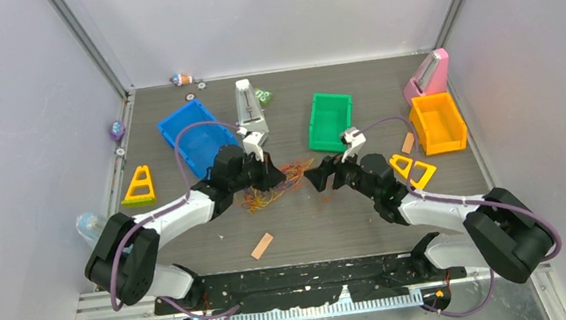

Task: Untangle the cables

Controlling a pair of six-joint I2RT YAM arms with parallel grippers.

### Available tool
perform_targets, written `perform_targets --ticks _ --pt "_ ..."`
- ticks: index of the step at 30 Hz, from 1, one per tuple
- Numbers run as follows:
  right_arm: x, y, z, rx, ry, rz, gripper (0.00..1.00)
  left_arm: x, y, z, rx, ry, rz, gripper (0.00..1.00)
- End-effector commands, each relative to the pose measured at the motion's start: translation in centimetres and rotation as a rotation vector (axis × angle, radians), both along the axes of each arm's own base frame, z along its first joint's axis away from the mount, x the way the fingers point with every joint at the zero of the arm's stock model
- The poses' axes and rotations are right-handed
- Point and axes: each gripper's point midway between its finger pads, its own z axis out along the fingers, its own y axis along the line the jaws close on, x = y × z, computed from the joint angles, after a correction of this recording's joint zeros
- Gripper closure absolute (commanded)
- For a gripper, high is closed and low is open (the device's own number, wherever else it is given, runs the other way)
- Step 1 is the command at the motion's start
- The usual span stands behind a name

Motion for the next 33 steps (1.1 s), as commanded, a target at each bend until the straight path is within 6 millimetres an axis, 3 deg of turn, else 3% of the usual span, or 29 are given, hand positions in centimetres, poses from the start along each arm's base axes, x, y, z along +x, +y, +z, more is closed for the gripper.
perform_targets --ticks 1,9,12,14,16,17,18,20,21,22,23,24,26,30,33 --pt "-1.8 4.0 4.1 0.109 -0.137 0.251 0.15 0.2 -1.1 3.4 -0.094 -0.105 -0.050 1.00" --pt "-3.4 6.6 4.2 0.144 -0.137 0.386 0.12 -1.6 -2.3 5.9 -0.214 -0.165 -0.161 1.00" --pt "-4.0 7.3 4.4 0.150 -0.147 0.427 0.17 -2.2 -2.5 6.4 -0.242 -0.181 -0.191 1.00" --pt "-4.2 7.5 4.5 0.151 -0.151 0.442 0.24 -2.5 -2.6 6.9 -0.259 -0.194 -0.208 1.00" --pt "-4.2 7.6 4.5 0.148 -0.152 0.440 0.40 -2.8 -2.6 7.1 -0.269 -0.206 -0.219 1.00" --pt "-3.9 7.4 4.2 0.138 -0.142 0.423 0.54 -2.9 -2.5 7.2 -0.271 -0.213 -0.215 1.00" --pt "-3.6 7.3 4.2 0.131 -0.139 0.409 0.59 -2.8 -2.4 7.3 -0.271 -0.222 -0.208 1.00" --pt "-2.2 6.6 3.5 0.089 -0.104 0.322 0.77 -2.5 -1.8 7.3 -0.259 -0.243 -0.166 1.00" --pt "-0.9 5.4 1.8 0.028 -0.043 0.222 0.87 -2.1 -1.3 7.2 -0.241 -0.253 -0.128 1.00" --pt "0.1 4.9 1.8 0.005 -0.032 0.163 0.91 -1.6 -0.5 7.1 -0.219 -0.269 -0.077 1.00" --pt "1.4 2.8 0.2 -0.066 0.019 0.026 0.94 -1.1 0.4 7.0 -0.194 -0.287 -0.017 1.00" --pt "2.7 1.2 0.2 -0.095 0.023 -0.091 0.94 -0.8 1.2 6.9 -0.172 -0.296 0.030 0.99" --pt "3.5 -1.2 -0.7 -0.158 0.057 -0.228 0.95 0.1 3.1 6.4 -0.120 -0.306 0.139 0.97" --pt "3.8 -4.8 -0.8 -0.219 0.078 -0.411 0.95 1.7 6.8 5.1 -0.012 -0.284 0.354 0.99" --pt "3.8 -6.7 -0.6 -0.227 0.072 -0.508 0.95 2.1 7.9 4.6 0.028 -0.268 0.415 1.00"
